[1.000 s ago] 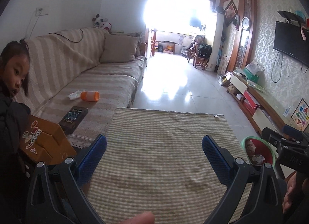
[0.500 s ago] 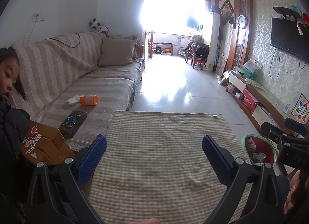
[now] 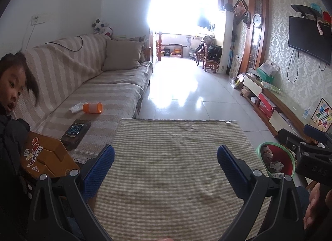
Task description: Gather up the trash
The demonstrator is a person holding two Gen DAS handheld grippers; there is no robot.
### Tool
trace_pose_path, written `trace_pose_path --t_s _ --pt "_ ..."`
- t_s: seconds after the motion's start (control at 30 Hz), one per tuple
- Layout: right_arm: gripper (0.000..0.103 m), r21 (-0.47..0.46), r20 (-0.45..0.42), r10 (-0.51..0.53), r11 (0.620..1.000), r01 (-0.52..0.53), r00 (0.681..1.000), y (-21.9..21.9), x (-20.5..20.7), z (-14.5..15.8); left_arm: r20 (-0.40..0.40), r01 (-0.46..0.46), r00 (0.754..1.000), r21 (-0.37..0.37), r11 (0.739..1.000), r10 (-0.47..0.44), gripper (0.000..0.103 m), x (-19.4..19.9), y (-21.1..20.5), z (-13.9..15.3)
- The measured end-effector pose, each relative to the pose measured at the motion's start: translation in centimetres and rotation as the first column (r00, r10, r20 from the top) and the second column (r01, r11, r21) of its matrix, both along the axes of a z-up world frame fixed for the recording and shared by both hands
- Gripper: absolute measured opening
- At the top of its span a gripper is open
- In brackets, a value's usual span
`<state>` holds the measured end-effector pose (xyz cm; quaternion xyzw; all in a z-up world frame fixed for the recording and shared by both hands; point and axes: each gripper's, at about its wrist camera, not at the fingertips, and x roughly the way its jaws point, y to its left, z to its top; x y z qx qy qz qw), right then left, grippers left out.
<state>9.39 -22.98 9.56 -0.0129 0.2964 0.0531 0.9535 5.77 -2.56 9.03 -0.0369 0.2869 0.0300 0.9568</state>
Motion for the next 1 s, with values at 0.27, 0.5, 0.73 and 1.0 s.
trace_pose_path --t_s 0.27,0.5,0.73,1.0 --pt "0.098 0.001 -0.002 -0.001 1.0 0.001 1.0 -0.03 0.0 0.02 0.002 -0.01 1.0 0.002 1.0 0.01 0.095 -0.05 0.14 0.26" --pt "0.098 0.002 -0.005 -0.001 1.0 0.001 1.0 0.07 0.0 -0.12 0.002 -0.015 1.0 0.005 1.0 0.015 0.095 -0.01 0.1 0.4" --pt "0.098 0.003 -0.008 -0.002 1.0 0.002 1.0 0.05 -0.03 -0.24 0.002 -0.016 1.0 0.004 1.0 0.016 0.095 -0.02 0.11 0.45" --pt "0.098 0.0 -0.008 -0.002 1.0 0.002 1.0 0.0 -0.05 -0.35 0.004 -0.019 1.0 0.002 1.0 0.019 0.095 -0.04 0.2 0.48"
